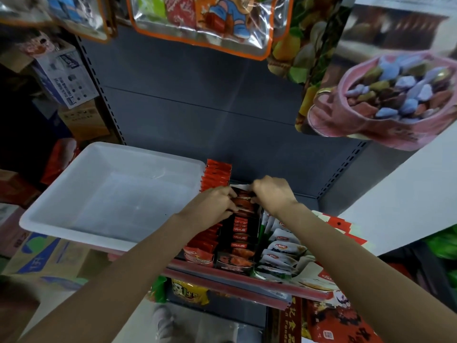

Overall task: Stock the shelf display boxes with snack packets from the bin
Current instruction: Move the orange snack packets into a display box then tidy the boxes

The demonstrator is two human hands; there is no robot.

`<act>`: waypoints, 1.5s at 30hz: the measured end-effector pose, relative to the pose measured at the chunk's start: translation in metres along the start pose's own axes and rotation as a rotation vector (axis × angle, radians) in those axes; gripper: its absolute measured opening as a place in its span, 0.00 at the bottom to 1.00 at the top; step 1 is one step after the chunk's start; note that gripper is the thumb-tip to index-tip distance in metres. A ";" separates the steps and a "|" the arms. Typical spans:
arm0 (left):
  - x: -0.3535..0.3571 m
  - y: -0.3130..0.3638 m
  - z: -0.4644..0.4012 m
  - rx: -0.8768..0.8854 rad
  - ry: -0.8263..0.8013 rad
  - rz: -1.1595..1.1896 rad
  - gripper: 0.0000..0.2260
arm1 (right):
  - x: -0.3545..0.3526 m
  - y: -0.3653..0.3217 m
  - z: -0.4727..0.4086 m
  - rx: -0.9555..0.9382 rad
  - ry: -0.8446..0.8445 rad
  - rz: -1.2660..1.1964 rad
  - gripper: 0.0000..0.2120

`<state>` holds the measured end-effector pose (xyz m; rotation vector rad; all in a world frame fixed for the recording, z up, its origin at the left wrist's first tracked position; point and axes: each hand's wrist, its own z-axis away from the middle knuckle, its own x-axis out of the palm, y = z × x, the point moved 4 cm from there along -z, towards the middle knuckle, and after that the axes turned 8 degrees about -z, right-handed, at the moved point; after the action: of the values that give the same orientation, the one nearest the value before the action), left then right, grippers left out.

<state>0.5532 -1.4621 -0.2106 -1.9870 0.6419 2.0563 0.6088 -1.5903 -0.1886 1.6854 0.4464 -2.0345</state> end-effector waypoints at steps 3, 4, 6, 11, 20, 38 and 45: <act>-0.003 0.003 0.000 -0.031 0.011 0.019 0.12 | 0.003 -0.010 -0.005 -0.033 -0.018 0.059 0.08; -0.005 0.004 -0.001 -0.041 0.015 0.006 0.12 | 0.004 -0.011 -0.007 -0.044 -0.024 0.040 0.09; -0.012 0.004 -0.002 -0.073 0.066 0.002 0.12 | 0.000 -0.003 -0.010 -0.037 -0.038 -0.090 0.12; -0.021 -0.003 -0.006 -0.141 0.122 0.061 0.11 | -0.006 0.018 -0.009 -0.013 -0.100 -0.277 0.13; -0.024 0.016 -0.011 -0.071 0.067 -0.174 0.09 | 0.001 0.021 -0.002 0.024 -0.005 -0.310 0.12; -0.005 0.007 -0.014 -0.188 0.241 0.028 0.11 | -0.010 0.020 -0.004 0.056 -0.017 -0.432 0.10; -0.011 0.005 -0.031 -0.238 0.179 0.008 0.10 | -0.002 0.019 0.001 0.056 -0.148 -0.468 0.13</act>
<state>0.5793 -1.4783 -0.1990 -2.3242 0.4544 2.0587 0.6184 -1.6064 -0.1854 1.5520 0.7989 -2.5010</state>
